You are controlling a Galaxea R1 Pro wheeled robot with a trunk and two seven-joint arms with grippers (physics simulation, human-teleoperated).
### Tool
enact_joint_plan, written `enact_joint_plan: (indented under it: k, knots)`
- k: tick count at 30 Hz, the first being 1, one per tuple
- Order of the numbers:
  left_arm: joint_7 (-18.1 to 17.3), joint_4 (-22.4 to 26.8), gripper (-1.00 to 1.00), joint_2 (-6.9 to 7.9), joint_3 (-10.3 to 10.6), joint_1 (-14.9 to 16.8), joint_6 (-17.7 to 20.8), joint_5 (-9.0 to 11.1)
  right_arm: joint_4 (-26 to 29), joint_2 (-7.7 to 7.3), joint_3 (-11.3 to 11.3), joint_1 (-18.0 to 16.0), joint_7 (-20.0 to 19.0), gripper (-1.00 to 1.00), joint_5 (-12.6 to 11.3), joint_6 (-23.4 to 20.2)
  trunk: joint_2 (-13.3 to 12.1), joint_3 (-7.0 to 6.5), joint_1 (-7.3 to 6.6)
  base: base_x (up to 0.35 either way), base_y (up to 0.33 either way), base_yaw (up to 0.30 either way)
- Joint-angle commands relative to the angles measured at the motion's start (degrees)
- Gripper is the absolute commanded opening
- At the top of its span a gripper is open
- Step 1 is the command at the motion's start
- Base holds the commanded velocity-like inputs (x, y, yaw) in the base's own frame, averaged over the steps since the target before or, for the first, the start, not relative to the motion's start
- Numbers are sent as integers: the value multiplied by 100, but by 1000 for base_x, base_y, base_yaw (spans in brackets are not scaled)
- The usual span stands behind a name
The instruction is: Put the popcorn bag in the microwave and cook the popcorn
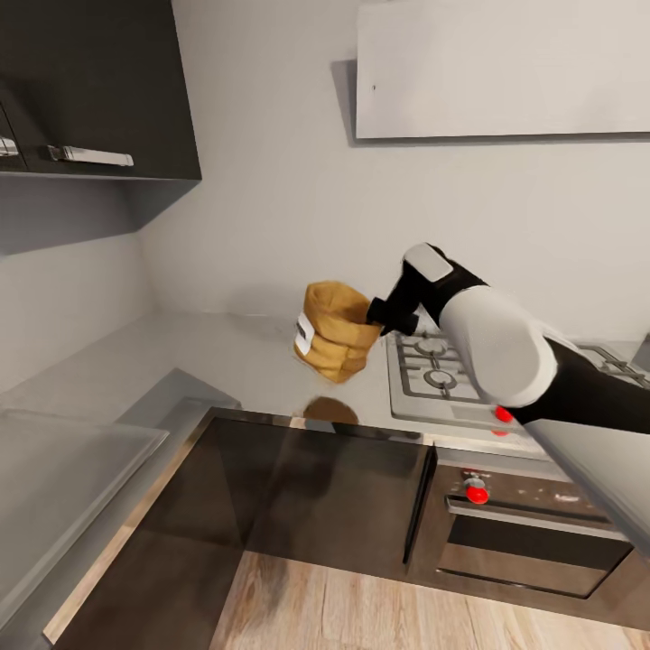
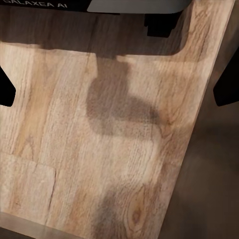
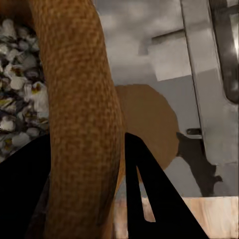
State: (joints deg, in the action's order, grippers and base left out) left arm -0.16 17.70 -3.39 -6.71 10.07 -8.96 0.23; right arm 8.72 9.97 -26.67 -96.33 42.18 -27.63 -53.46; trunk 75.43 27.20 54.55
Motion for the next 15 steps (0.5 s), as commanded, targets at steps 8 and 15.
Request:
enact_joint_plan:
  k: [8,15]
  knots:
    - [-2,-3,100,-4,-24,4,-14,-17,886,3,34,-12,1613,-100,-90,-525,3,7,0,0,0,0]
    - [-2,-3,100,-1,-19,4,-18,-38,954,-439,367,7,2045,-100,-85,-543,3,7,0,0,0,0]
